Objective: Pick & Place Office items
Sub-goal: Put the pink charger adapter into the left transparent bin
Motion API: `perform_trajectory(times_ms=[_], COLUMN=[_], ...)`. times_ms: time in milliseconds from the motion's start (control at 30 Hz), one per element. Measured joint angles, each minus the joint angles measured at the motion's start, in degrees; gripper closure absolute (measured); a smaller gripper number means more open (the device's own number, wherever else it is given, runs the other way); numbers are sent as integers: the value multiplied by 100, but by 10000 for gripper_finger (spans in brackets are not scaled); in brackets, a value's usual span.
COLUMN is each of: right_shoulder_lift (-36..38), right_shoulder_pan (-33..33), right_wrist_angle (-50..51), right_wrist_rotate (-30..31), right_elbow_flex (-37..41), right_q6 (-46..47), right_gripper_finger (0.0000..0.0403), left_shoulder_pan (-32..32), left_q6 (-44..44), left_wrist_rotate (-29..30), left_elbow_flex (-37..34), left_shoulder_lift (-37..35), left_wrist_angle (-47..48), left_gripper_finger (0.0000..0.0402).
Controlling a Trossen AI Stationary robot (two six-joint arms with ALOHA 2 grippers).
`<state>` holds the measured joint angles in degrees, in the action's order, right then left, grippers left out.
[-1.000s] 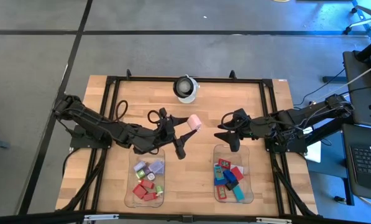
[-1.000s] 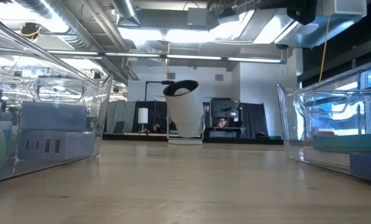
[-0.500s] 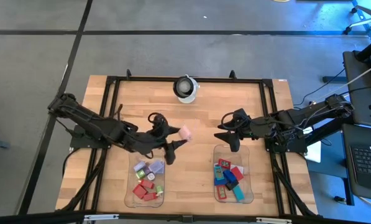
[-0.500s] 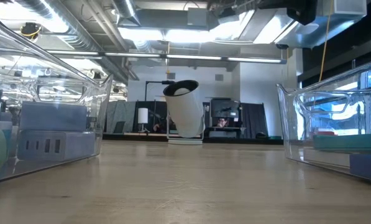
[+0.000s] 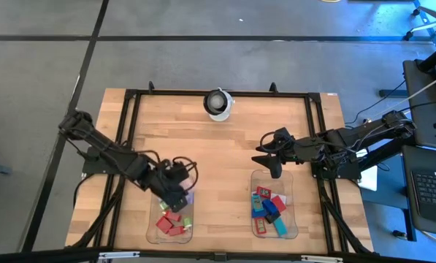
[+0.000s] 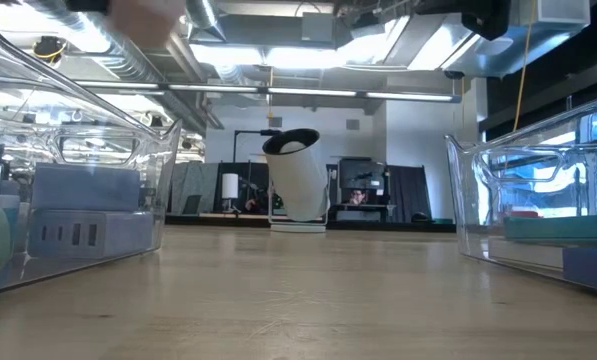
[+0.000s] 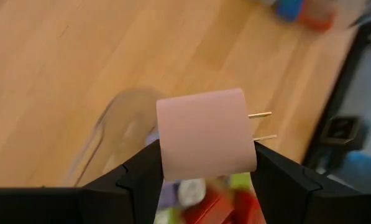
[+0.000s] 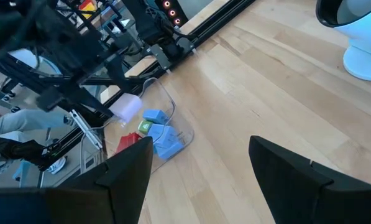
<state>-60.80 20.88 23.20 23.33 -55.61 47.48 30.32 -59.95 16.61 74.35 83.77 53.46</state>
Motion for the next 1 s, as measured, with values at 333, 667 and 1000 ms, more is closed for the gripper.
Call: perform_trajectory(times_ms=[333, 667, 1000], right_shoulder_lift=[0, 0, 0], right_shoulder_pan=[0, -7, -7], right_wrist_angle=[0, 0, 1], right_wrist_rotate=[21, 24, 19], right_elbow_flex=[0, 0, 0], right_q6=[-2, -24, -35], right_gripper_finger=[133, 133, 133], left_shoulder_pan=[381, 388, 366], left_q6=[-835, -347, -316], left_wrist_rotate=[-202, -980, -1016], left_elbow_flex=[0, 0, 2], left_shoulder_lift=[591, 1499, 1458], left_wrist_angle=[1026, 1023, 1026], left_gripper_finger=[194, 194, 177])
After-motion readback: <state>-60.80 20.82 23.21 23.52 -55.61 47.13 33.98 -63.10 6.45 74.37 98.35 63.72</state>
